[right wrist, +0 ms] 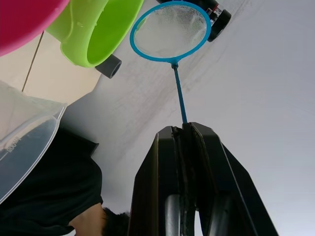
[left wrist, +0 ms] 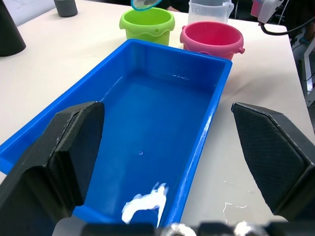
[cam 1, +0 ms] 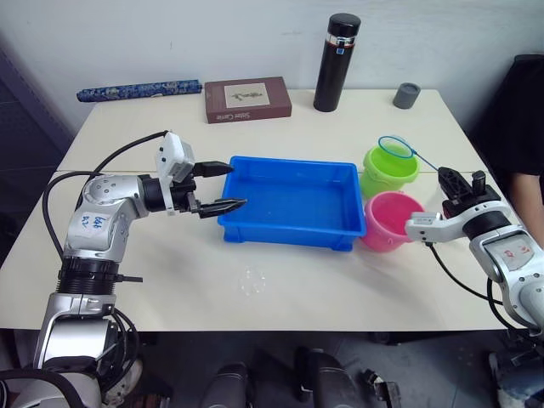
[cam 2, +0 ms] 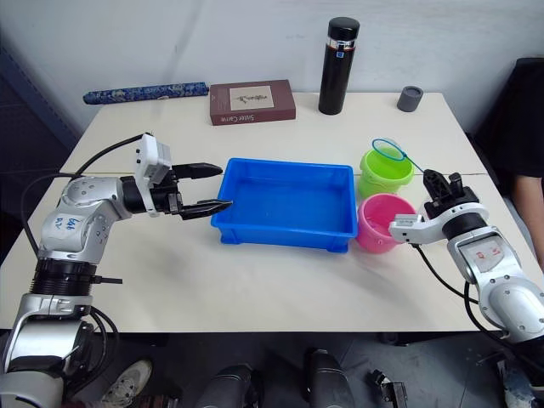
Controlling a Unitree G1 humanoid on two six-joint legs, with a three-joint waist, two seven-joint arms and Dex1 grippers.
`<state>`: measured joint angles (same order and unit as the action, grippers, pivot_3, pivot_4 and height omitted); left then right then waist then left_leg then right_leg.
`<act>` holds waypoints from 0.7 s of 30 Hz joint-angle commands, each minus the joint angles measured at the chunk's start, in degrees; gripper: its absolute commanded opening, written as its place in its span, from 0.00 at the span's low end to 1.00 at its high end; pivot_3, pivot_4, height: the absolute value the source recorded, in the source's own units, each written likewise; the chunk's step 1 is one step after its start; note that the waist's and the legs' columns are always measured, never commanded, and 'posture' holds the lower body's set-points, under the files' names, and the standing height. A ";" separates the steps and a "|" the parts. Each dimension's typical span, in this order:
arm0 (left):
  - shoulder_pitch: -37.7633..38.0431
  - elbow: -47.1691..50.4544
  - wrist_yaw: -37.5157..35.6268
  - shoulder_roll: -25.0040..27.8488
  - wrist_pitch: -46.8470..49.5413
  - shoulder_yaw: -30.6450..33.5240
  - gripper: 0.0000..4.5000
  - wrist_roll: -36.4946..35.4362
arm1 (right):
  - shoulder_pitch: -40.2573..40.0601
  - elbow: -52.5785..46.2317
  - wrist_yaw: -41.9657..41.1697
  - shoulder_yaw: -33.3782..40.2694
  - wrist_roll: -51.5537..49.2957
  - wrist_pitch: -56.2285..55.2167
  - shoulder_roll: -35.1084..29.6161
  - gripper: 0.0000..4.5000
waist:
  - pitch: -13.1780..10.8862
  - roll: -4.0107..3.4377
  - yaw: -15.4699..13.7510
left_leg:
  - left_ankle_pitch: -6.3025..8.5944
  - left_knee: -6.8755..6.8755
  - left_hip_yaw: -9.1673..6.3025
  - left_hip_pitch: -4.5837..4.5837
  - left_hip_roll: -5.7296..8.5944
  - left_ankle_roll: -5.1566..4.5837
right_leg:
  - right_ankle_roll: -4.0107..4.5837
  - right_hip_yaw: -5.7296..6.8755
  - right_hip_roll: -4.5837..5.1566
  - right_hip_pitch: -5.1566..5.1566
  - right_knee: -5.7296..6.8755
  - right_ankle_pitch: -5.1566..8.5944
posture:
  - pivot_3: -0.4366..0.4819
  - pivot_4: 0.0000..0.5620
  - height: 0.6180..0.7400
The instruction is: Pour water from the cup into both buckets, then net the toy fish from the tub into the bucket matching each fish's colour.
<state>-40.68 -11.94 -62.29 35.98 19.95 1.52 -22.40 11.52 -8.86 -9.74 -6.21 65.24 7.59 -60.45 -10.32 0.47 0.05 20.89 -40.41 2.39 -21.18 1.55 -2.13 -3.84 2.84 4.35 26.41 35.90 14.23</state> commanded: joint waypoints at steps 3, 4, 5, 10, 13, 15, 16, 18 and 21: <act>-0.30 1.32 -0.03 0.02 -0.65 1.01 0.99 -0.48 | -0.25 -0.87 -0.17 3.53 -1.19 -0.65 -0.17 0.00 | 0.00 0.00 0.00 | 0.00 0.00 0.00 0.01 0.00 0.00 | 0.00 0.00 0.00 -0.01 0.00 0.00 | 0.48 0.27 1.00; -0.32 1.29 -0.03 0.01 -0.63 1.02 0.99 -0.49 | -0.28 -0.88 -0.23 3.75 -1.55 -0.74 -0.05 0.00 | 0.00 0.00 0.01 | 0.00 0.00 0.00 0.01 0.00 0.00 | 0.00 0.00 0.00 -0.01 0.00 0.00 | 0.48 0.27 1.00; -0.43 1.17 -0.06 0.02 -0.51 1.16 0.99 -0.66 | 0.21 -0.80 -0.53 4.72 -5.38 -2.24 0.61 0.00 | 0.00 0.00 0.00 | 0.00 0.00 0.00 0.01 0.00 0.00 | 0.00 0.00 0.00 -0.01 0.00 0.00 | 0.48 0.27 1.00; -0.77 1.12 -1.35 0.67 0.23 2.48 0.99 -2.54 | 4.12 0.25 -8.61 10.62 -29.67 -7.81 6.34 0.00 | 0.00 0.00 0.24 | 0.00 0.00 0.01 0.07 -0.03 0.01 | 0.00 -0.01 -0.04 -0.04 0.01 0.00 | 0.48 0.27 1.00; -1.04 1.92 -3.34 2.66 1.58 3.63 0.99 -4.23 | 6.78 -3.93 -20.59 14.48 -47.64 -4.96 8.83 0.00 | 0.00 0.00 0.20 | -0.01 0.00 0.00 0.07 -0.05 0.02 | 0.00 0.00 -0.05 -0.05 0.03 0.00 | 0.48 0.27 1.00; -0.98 2.16 -4.61 4.12 2.27 3.87 0.99 -4.76 | 7.69 -6.06 -28.57 15.62 -55.60 0.34 8.54 0.00 | 0.00 0.00 0.17 | -0.01 -0.01 0.00 0.07 -0.06 0.01 | 0.00 -0.01 -0.06 -0.04 0.03 0.00 | 0.48 0.27 1.00; -0.77 2.48 -5.50 5.13 2.83 4.23 0.99 -5.25 | 8.94 -6.91 -32.95 16.18 -61.33 3.71 8.59 0.00 | 0.00 0.01 0.11 | -0.01 -0.01 -0.03 0.06 -0.10 0.01 | 0.00 0.02 -0.08 -0.06 0.00 0.00 | 0.48 0.27 1.00; 0.12 3.76 -7.10 7.20 3.83 5.19 0.99 -6.19 | 11.24 -8.09 -40.90 16.48 -70.48 9.63 7.31 0.00 | 0.00 0.01 0.13 | -0.01 -0.01 -0.05 0.06 -0.10 0.00 | 0.00 0.02 -0.06 -0.08 -0.01 0.00 | 0.48 0.27 1.00; 1.24 6.33 -8.36 9.68 6.46 6.74 0.99 -8.43 | 15.01 -8.18 -47.64 16.30 -79.08 16.48 5.86 0.00 | 0.00 0.00 0.05 | 0.02 -0.02 -0.07 0.04 -0.10 -0.05 | 0.00 0.01 -0.02 -0.07 -0.02 0.00 | 0.48 0.27 1.00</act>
<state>-39.64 -8.64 -69.72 44.28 25.29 6.18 -28.50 24.74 -15.13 -53.92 7.93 -8.42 20.77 -53.50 -10.33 0.48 0.10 20.92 -40.42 2.31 -21.12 1.45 -2.20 -3.84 2.86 4.35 26.34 35.89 14.23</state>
